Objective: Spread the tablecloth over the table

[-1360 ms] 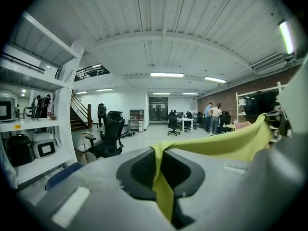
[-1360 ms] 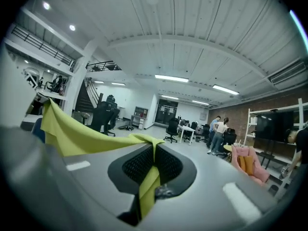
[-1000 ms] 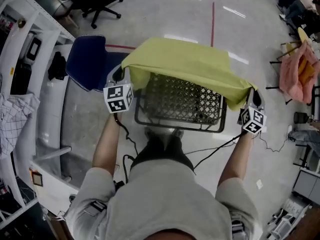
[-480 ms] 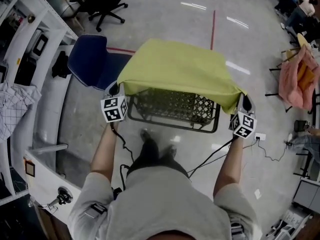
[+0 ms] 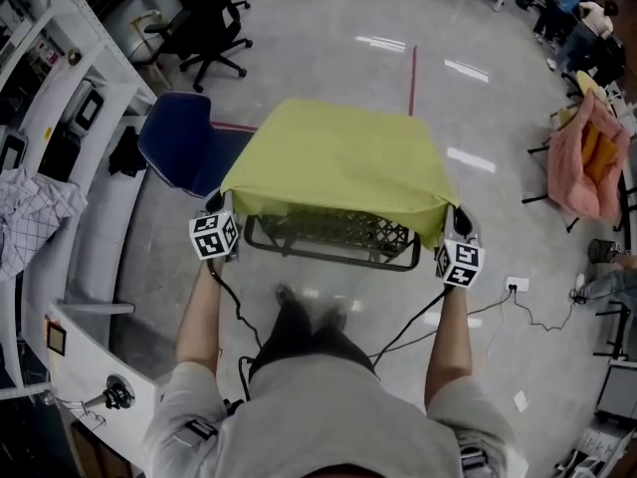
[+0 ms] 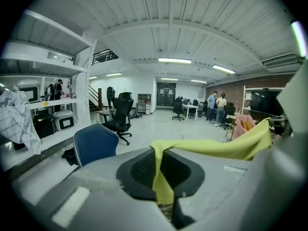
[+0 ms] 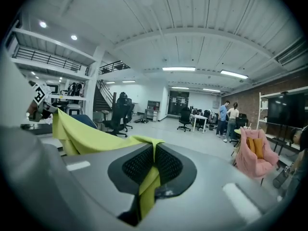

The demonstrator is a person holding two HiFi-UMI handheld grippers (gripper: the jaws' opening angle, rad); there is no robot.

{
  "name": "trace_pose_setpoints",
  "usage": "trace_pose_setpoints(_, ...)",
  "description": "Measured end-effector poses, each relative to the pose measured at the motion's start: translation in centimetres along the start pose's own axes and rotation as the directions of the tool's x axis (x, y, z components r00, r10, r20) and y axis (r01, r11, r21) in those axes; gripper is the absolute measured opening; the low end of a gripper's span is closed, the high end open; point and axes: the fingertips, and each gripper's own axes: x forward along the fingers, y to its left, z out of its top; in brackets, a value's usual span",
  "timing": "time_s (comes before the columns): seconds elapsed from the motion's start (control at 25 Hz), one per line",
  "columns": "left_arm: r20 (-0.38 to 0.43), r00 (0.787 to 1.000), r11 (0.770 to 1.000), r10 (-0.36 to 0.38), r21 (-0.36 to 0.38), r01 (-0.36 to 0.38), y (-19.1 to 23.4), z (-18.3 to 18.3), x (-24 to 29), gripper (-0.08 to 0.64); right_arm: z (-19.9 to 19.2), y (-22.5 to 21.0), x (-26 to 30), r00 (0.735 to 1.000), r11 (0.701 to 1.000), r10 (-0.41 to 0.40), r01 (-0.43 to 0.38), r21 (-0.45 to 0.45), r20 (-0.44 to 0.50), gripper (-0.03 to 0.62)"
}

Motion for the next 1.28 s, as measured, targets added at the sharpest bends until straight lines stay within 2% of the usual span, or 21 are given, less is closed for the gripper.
trace_pose_setpoints(0.4, -0.016, 0.999, 0.999, -0.036, 0.028, 0.036, -0.2, -2.0, -2.5, 0.026, -2.1, 1.0, -3.5, 1.0, 1.0, -0.028, 0.028, 0.014, -0.012, 0.014)
trace_pose_setpoints(0.64, -0.027, 0.995, 0.992, -0.091, 0.082, 0.093, -1.3, -3.3, -3.9, 0.026, -4.3, 1.8, -5.3, 0.997, 0.997, -0.063, 0.065, 0.038, -0.05, 0.014)
trace_pose_setpoints(0.88, -0.053, 0.992, 0.991, -0.111, 0.07, 0.114, -1.8, -5.9, -4.7, 0.026, -6.8, 1.2, -6.2, 0.991, 0.995, -0.09, 0.094, 0.045, -0.096, 0.014)
trace_pose_setpoints(1.28, -0.11, 0.986, 0.987, -0.123, 0.085, 0.133, -1.2, -9.7, -6.1, 0.026, -9.9, 3.1, -7.7, 0.985, 0.994, -0.088, 0.098, 0.057, -0.149, 0.014)
